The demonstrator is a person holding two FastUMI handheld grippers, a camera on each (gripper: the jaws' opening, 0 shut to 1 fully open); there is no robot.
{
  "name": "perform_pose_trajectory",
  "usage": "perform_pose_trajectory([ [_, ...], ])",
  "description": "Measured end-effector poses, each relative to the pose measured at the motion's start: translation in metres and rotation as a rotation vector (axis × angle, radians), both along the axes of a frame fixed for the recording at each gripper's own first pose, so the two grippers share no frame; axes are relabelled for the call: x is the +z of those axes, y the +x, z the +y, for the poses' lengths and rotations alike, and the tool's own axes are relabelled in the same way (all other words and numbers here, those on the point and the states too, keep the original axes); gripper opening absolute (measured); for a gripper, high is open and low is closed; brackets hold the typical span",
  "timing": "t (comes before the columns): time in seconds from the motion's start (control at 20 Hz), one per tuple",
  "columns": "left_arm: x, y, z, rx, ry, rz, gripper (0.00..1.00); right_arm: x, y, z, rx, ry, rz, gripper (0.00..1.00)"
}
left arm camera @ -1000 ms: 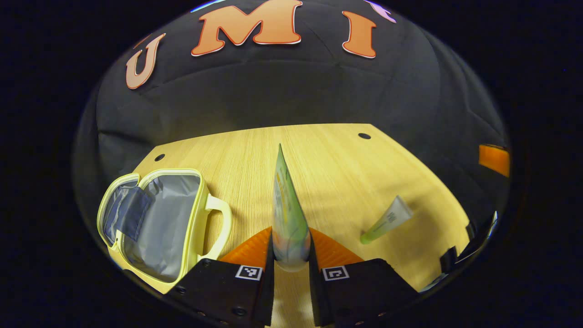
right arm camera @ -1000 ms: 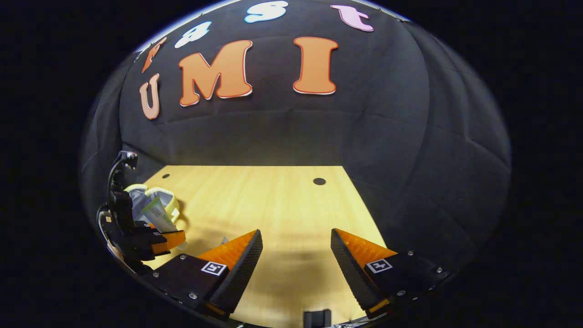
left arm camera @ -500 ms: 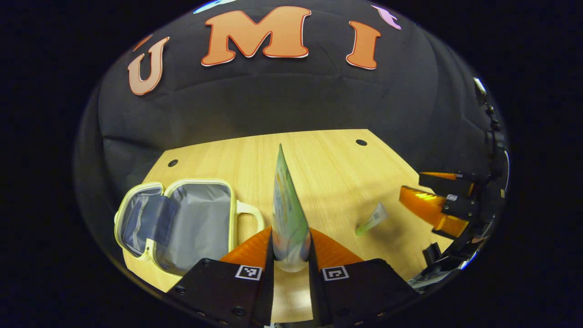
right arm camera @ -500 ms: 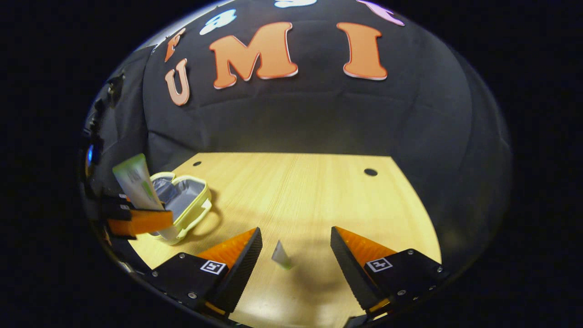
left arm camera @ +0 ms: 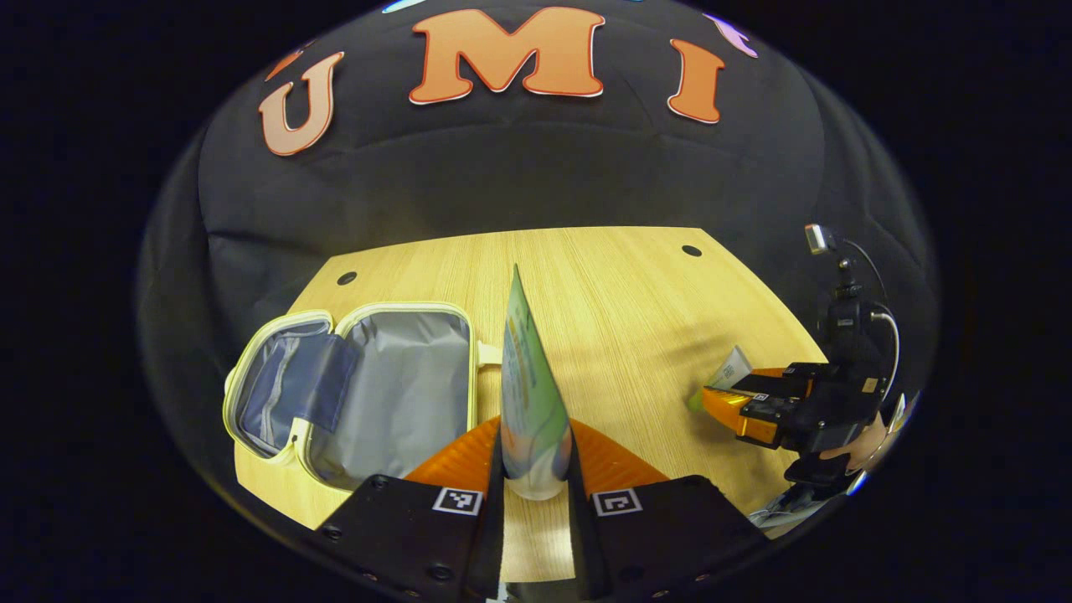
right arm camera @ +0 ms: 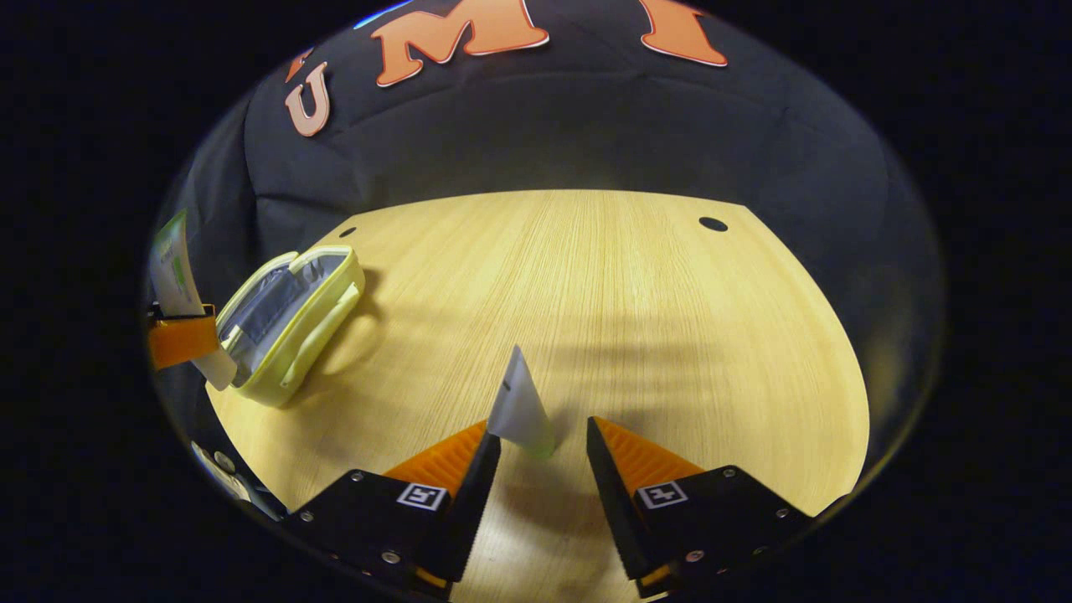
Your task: First open the suitcase, pack the skin care products into it, and then close the suitcase.
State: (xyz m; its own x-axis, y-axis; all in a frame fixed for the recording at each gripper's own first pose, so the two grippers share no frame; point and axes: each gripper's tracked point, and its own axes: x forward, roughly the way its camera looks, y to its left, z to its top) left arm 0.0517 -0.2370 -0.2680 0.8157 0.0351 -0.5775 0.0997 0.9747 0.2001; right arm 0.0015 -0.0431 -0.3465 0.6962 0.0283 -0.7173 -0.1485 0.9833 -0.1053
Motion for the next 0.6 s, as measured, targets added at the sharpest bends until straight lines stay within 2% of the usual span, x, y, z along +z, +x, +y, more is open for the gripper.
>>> perform_pose_trajectory([
  [0.1, -0.003, 0.003, 0.006, 0.005, 0.005, 0.003, 0.34, -0.007, 0.0, 0.003, 0.004, 0.004, 0.018, 0.59],
  [0.15, -0.004, 0.004, 0.007, 0.005, 0.003, 0.006, 0.33, -0.01, 0.001, 0.003, 0.009, -0.004, 0.018, 0.57],
  [0.2, -0.006, 0.005, 0.007, 0.005, -0.002, 0.007, 0.34, -0.013, 0.002, 0.003, 0.01, -0.013, 0.024, 0.46],
  [0.25, -0.007, 0.005, 0.007, 0.004, -0.006, 0.01, 0.33, -0.015, 0.003, 0.003, 0.008, -0.012, 0.029, 0.4],
  [0.3, -0.007, 0.005, 0.011, 0.006, -0.005, 0.014, 0.33, -0.01, 0.003, 0.005, 0.009, -0.006, 0.034, 0.29],
  [0.35, -0.006, 0.004, 0.012, 0.006, -0.002, 0.022, 0.33, -0.01, -0.001, 0.005, 0.009, -0.011, 0.046, 0.33],
  [0.6, 0.014, -0.011, 0.029, 0.018, -0.034, 0.113, 0.33, 0.033, -0.014, 0.031, 0.047, 0.05, 0.09, 0.31],
])
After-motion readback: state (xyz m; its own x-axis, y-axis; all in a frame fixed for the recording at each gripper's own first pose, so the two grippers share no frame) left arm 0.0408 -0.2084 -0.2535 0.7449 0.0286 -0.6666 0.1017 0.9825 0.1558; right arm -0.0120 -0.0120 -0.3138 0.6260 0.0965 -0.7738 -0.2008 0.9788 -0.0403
